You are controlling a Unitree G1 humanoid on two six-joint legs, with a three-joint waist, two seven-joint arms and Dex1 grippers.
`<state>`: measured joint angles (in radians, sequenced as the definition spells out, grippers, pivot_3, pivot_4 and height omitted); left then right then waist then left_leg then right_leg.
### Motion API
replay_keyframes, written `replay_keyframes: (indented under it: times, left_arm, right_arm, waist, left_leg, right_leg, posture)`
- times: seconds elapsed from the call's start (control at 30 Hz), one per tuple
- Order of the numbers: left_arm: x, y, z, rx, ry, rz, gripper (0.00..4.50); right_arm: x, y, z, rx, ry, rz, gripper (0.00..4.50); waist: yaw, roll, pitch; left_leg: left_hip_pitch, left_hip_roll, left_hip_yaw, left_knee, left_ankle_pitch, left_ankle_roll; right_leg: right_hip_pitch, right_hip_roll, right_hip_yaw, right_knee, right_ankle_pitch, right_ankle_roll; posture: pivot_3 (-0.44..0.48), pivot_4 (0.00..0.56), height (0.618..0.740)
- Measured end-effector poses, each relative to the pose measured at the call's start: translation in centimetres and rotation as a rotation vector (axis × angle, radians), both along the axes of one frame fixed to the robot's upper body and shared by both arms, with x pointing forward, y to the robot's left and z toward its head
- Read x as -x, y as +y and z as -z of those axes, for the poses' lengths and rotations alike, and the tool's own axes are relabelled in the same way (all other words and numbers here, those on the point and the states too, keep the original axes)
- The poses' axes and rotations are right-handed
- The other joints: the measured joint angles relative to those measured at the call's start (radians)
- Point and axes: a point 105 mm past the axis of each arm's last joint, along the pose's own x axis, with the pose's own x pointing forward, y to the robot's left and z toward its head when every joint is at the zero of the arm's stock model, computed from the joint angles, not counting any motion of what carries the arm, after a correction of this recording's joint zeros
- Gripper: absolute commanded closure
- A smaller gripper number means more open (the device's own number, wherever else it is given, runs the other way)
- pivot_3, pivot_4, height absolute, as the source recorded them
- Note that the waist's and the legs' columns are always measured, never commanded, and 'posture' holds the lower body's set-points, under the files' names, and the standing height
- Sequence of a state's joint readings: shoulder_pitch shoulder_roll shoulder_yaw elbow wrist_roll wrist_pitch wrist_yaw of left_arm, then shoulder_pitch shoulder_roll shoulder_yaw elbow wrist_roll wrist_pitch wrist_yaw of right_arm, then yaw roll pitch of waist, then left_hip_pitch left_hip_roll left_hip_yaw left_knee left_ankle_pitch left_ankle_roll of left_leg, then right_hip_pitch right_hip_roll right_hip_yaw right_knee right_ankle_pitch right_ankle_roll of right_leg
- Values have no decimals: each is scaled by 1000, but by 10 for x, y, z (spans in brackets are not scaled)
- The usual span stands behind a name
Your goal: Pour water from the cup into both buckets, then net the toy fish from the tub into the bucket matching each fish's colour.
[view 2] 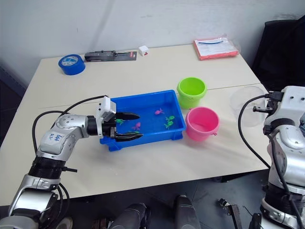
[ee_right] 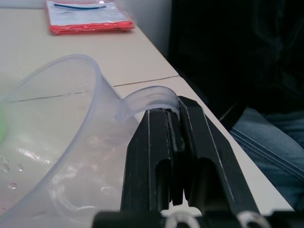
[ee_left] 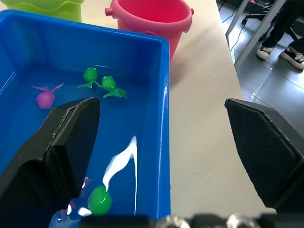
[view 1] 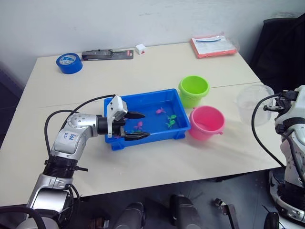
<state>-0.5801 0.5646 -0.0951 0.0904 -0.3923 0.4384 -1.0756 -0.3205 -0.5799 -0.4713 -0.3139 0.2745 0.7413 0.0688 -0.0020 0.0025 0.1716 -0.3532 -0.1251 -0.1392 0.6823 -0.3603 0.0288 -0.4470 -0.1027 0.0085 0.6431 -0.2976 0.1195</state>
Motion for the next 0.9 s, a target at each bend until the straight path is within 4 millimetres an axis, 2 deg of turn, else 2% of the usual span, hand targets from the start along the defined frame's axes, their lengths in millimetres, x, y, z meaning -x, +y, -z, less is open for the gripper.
replay_keyframes:
  times: [0.2, 0.6, 0.9]
  left_arm:
    - [-6, 2, 7, 13, 4, -4, 0]
    - [-9, -1, 9, 14, -32, 14, 0]
    - [-9, -1, 11, 20, -32, 16, 0]
  right_arm:
    - [-3, 19, -11, 172, 46, -151, 3808]
    - [1, 43, -39, 508, 1, -230, 3808]
    - [2, 57, -35, 671, -7, -263, 3808]
  waist:
    - [2, 0, 0]
    - [4, 0, 0]
    - [4, 0, 0]
  left_leg:
    - [0, 0, 0, 0, 0, 0]
    - [0, 0, 0, 0, 0, 0]
    - [0, 0, 0, 0, 0, 0]
  right_leg:
    - [0, 0, 0, -1, 0, 0]
    - [0, 0, 0, -1, 0, 0]
    - [0, 0, -1, -1, 0, 0]
  posture:
    - [0, 150, 740]
    - [0, 150, 740]
    - [0, 150, 740]
